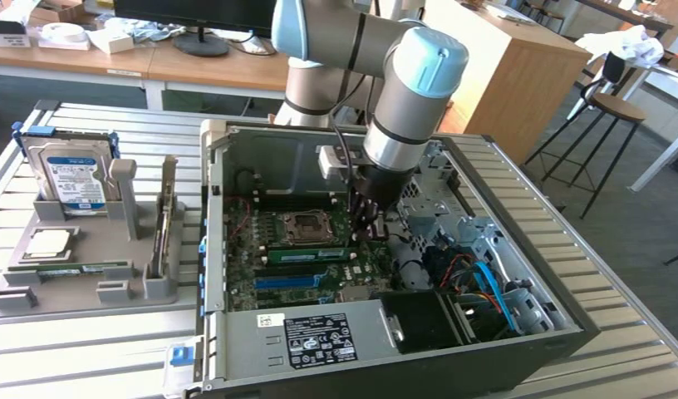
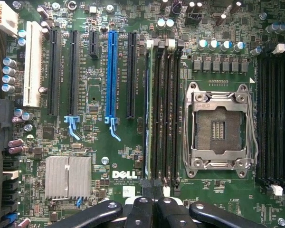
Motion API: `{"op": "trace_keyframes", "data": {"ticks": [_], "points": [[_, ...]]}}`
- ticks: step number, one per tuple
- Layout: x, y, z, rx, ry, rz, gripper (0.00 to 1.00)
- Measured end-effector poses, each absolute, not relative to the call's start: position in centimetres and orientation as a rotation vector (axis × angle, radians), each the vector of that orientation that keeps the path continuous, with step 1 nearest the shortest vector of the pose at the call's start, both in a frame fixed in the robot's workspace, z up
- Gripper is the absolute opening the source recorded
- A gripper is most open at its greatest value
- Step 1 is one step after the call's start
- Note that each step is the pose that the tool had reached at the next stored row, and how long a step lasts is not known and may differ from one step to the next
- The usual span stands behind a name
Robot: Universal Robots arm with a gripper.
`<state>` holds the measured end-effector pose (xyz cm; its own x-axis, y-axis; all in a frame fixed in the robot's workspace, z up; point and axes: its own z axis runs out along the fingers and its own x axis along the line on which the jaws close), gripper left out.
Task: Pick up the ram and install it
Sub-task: 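Press down the ram until it locks into place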
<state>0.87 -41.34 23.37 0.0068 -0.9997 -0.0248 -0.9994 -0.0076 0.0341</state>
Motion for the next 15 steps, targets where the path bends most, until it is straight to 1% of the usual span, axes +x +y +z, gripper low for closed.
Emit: {"op": "trace_keyframes", "data": {"ticks": [15], "points": [[0.86,-41.34,22.9,2.224,-2.208,-0.065,0.1]]}}
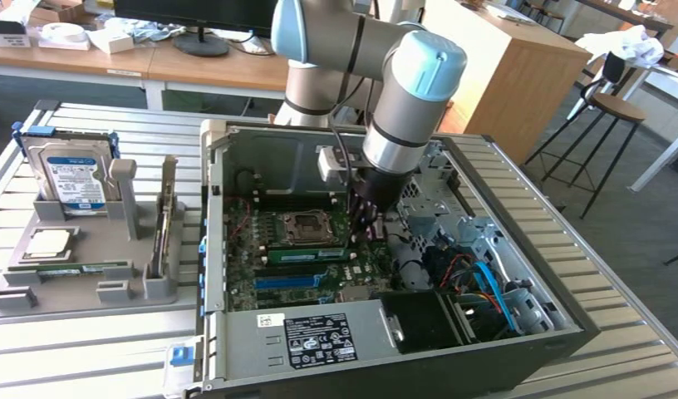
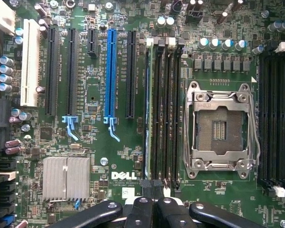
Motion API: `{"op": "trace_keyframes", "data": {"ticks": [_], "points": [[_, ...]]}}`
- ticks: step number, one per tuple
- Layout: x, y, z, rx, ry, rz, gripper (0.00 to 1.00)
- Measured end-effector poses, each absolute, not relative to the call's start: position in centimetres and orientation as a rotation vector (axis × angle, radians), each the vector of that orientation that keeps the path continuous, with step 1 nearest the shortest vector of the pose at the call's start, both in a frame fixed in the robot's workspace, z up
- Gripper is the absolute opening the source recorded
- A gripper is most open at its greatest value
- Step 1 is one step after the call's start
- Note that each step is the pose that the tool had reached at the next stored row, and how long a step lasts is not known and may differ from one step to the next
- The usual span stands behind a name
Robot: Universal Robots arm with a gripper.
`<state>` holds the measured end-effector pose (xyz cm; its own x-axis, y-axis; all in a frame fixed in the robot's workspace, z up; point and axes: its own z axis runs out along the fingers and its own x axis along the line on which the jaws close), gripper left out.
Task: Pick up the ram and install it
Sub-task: 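Press down the ram until it locks into place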
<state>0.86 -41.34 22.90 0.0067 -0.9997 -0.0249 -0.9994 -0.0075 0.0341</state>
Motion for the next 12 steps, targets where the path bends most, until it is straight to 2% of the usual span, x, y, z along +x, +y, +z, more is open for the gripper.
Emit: {"op": "trace_keyframes", "data": {"ticks": [12], "points": [[0.86,-41.34,22.77,2.224,-2.208,-0.065,0.1]]}}
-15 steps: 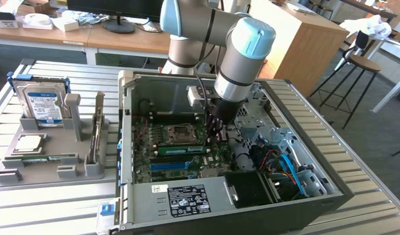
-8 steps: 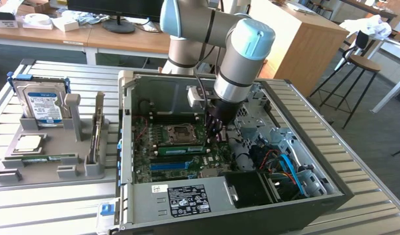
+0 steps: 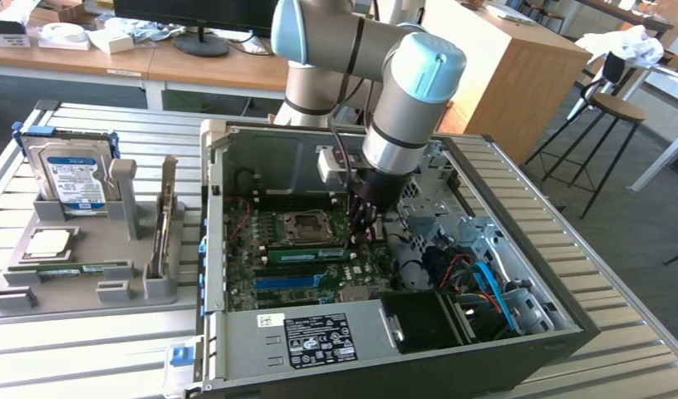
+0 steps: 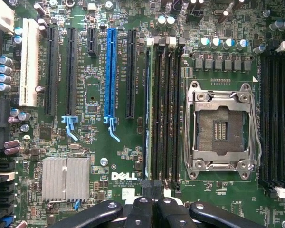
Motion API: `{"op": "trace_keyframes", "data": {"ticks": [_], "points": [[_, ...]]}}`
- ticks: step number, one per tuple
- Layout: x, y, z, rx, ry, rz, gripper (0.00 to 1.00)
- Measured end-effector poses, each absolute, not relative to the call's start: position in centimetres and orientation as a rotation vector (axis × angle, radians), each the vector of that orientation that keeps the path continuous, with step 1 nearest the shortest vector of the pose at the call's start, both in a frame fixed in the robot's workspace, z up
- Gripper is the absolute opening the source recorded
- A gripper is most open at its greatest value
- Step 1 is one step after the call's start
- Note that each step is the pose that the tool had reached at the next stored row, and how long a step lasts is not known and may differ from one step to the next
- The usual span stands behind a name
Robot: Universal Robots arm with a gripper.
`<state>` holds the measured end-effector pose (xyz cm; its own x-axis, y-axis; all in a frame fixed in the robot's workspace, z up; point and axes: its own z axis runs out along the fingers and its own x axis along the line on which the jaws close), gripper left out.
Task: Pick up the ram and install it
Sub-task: 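Press down the ram until it locks into place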
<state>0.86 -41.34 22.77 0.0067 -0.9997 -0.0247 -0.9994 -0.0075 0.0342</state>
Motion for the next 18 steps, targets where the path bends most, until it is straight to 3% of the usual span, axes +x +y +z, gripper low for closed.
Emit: {"op": "trace_keyframes", "data": {"ticks": [18], "points": [[0.86,-41.36,22.45,2.224,-2.209,-0.066,0.1]]}}
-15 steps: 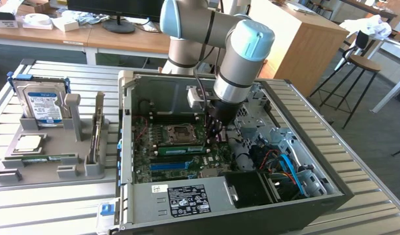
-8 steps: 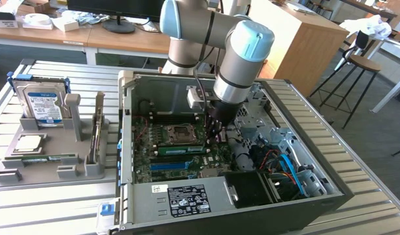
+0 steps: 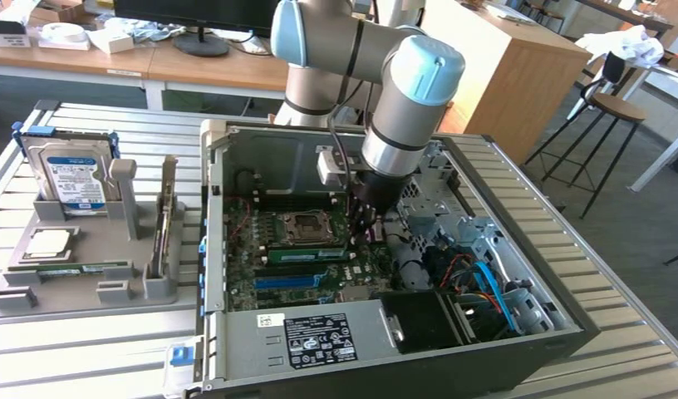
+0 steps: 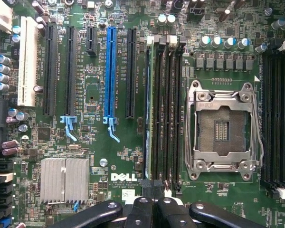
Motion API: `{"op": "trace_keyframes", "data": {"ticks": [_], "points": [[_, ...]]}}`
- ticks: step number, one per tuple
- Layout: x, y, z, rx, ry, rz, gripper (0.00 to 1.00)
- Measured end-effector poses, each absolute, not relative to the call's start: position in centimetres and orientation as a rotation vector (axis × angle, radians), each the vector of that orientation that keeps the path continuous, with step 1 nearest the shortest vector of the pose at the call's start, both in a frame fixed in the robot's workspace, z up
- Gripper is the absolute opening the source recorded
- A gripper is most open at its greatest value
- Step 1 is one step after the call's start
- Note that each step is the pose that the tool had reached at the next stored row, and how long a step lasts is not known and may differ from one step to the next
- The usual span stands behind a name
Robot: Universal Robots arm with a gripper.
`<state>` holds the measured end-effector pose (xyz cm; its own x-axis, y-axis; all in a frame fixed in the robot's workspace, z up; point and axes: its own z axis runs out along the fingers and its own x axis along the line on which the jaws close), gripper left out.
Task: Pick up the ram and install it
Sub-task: 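Press down the ram until it locks into place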
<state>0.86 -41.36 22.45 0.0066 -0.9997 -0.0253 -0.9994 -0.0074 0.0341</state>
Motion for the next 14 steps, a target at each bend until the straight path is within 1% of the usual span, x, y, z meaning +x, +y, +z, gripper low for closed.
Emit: {"op": "trace_keyframes", "data": {"ticks": [14], "points": [[0.86,-41.36,22.21,2.224,-2.208,-0.066,0.1]]}}
